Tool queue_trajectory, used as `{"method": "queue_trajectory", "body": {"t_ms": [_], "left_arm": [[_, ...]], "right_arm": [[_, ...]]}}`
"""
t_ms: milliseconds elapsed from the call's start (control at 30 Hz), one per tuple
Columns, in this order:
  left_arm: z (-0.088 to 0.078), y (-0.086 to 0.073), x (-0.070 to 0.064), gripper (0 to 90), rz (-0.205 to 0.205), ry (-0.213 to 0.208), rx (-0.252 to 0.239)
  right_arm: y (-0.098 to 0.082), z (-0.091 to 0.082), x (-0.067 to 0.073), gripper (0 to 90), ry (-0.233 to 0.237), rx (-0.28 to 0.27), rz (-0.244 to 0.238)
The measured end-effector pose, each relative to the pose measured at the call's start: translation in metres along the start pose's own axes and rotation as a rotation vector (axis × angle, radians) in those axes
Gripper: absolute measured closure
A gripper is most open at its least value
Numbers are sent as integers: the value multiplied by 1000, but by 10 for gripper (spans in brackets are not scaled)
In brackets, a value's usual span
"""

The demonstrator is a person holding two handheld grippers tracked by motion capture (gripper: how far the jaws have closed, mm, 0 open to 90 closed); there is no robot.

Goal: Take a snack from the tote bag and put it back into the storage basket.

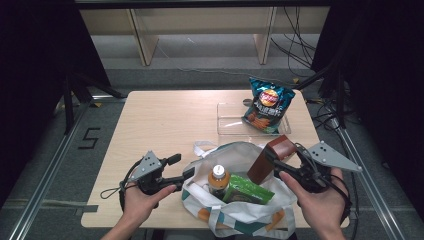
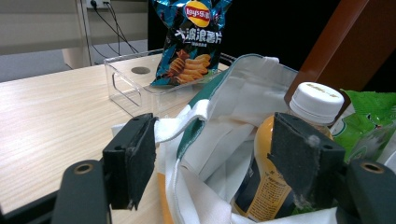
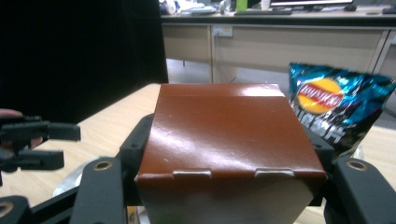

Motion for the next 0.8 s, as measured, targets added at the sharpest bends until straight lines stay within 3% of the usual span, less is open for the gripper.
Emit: {"method": "queue_trajectory", "body": {"t_ms": [67,133,400,800], "left_arm": [[0,0,0,306,2,0,1],[0,0,0,306,-1,0,-1],[2,0,1,306,2,-16,-7],[0,1,0,306,-4,-2,-3]], "right_arm": [[5,-2,-3,389,-8,-5,-18],[9,-3,-3,389,-14,-17,-1],[23,-6,-11,390,-32,-36,-10],[39,-12,-21,390,-59,-71,2]]}}
Point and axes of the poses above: each handheld gripper's, and its own axes: z roughly forward along the jaws, y roughly out of its top, x roughly to its left, the point moved 1 cm from there along z, roughly forward along the jaws, and after that the axes turned 5 degrees about -z, right-handed, at the moved point
